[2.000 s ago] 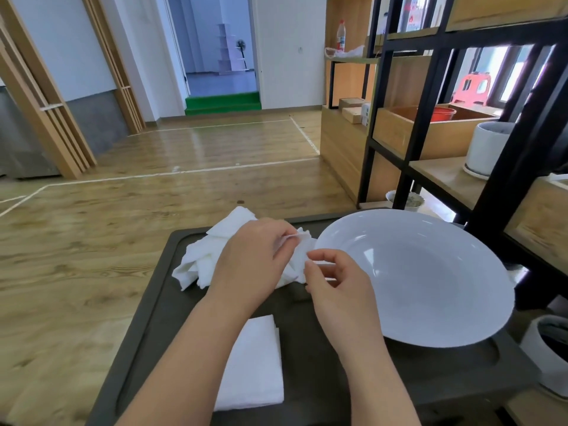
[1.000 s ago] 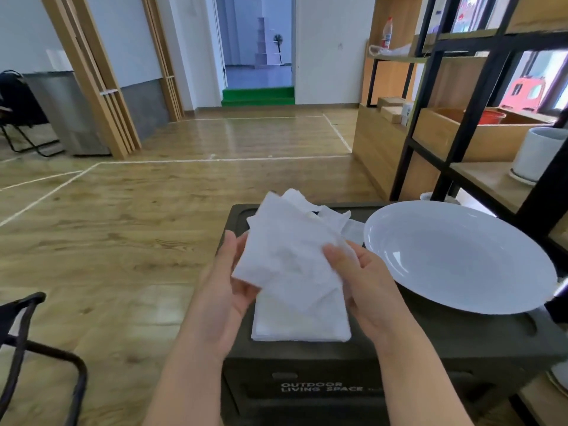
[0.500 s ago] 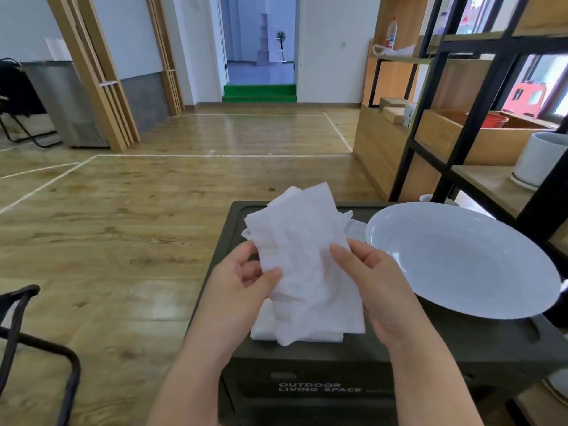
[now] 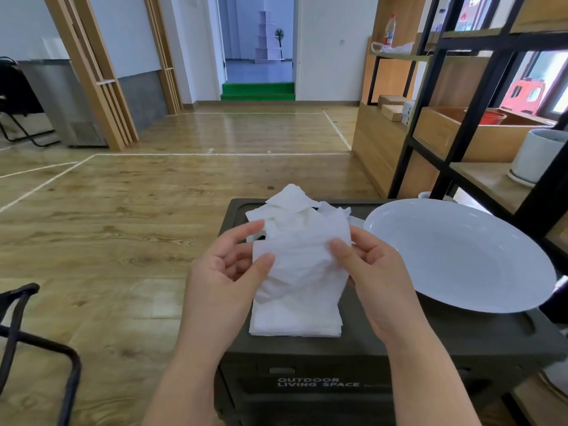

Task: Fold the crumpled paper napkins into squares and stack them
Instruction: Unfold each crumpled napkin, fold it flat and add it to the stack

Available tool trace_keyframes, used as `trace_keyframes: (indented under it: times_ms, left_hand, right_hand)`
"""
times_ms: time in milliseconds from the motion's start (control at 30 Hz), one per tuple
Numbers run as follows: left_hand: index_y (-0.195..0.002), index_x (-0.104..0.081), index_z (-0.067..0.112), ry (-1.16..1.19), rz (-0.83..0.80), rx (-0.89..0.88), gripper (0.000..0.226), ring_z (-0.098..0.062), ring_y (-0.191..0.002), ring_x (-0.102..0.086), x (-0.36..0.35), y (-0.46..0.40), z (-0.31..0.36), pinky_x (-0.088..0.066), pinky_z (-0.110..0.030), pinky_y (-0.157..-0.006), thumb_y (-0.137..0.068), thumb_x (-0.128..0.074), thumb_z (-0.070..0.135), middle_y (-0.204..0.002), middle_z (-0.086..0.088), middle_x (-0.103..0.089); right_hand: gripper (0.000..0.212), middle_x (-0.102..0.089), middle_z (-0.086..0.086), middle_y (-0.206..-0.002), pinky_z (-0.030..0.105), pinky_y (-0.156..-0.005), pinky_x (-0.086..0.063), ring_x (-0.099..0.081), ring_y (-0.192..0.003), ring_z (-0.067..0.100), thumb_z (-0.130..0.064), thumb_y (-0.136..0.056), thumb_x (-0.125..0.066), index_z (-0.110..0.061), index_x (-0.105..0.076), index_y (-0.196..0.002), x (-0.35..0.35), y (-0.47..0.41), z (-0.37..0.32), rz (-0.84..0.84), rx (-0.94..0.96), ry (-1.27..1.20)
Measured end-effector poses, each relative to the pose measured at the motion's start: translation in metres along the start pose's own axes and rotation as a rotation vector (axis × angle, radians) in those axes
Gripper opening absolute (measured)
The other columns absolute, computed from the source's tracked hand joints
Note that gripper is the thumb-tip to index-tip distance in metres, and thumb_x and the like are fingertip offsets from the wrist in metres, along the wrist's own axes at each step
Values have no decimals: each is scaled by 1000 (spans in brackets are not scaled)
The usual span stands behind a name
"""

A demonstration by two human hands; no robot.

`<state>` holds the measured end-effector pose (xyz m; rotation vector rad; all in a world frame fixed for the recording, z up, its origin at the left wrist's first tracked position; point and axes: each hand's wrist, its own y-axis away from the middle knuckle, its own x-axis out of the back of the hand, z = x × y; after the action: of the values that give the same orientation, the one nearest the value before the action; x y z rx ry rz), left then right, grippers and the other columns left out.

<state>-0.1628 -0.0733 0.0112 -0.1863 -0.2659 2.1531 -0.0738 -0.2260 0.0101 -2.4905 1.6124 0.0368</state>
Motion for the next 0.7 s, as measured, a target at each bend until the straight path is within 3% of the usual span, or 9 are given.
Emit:
trace_keyframes:
  times_ms: [100, 167, 267, 400, 500, 567, 633, 700]
  left_hand:
    - [-111, -65, 35, 5, -14, -15, 47, -13, -78, -65, 0, 0, -2, -55, -17, -73, -82, -67, -2, -92, 0, -74]
    - [-111, -65, 35, 18, -5, -22, 49, -10, -79, -65, 1, 0, -2, -54, -17, -73, -84, -65, -5, -91, 3, -75]
    - [-111, -64, 33, 72, -28, -22, 51, -5, -80, -65, 1, -1, -2, -53, -17, -74, -87, -57, -11, -88, 4, -75]
    - [-103, -67, 27, 214, -37, -23, 53, -7, -76, -66, 4, -1, -1, -51, -14, -71, -89, -42, -17, -77, 2, -73]
    - [-103, -70, 29, 365, -44, 43, 35, -14, -86, -65, 5, -4, -1, -51, -25, -77, -87, -44, 10, -90, -3, -73]
    - [-101, -71, 32, 304, -13, 122, 27, -16, -86, -64, 4, -5, -4, -49, -29, -78, -96, -45, 31, -94, -2, -74]
    - [-94, -75, 32, 190, -7, 180, 36, -21, -86, -64, 2, -4, -4, -50, -29, -78, -88, -45, 50, -93, -2, -74]
    - [-96, -76, 26, 117, -58, 222, 42, -21, -91, -68, -1, -2, -3, -52, -24, -75, -79, -49, 55, -93, -5, -75]
  right_hand:
    - [30, -73, -14, -100, 20, -77, -56, -68, -96, 3, -23, -79, -64, -32, -64, -108, 4, 2, -2, -82, 29, 11]
    - [38, -73, -9, -103, 24, -82, -56, -68, -99, 7, -8, -83, -65, -29, -62, -114, 6, 3, -3, -148, 13, 16]
    - [35, -73, -11, -102, 29, -89, -52, -66, -102, 6, 1, -87, -61, -28, -70, -104, 7, 5, -3, -139, 32, 133]
    - [27, -74, -16, -91, 15, -75, -53, -66, -93, -2, -10, -90, -60, -33, -74, -87, 6, 6, -2, -17, 109, 182]
    - [33, -74, -17, -87, 12, -71, -53, -67, -89, -3, -4, -90, -60, -33, -74, -84, 4, 6, -1, -7, 184, 149]
    - [36, -74, -14, -78, 12, -64, -52, -67, -79, -2, 5, -88, -59, -23, -75, -72, 4, 5, 0, -10, 224, 135]
    - [38, -74, -9, -79, 18, -65, -53, -68, -80, 4, 18, -85, -53, -6, -71, -61, 4, 3, 3, -34, 268, 111]
    - [43, -75, -5, -85, 23, -68, -55, -69, -86, 10, 25, -80, -49, -5, -67, -56, 4, 3, 6, -41, 279, 100]
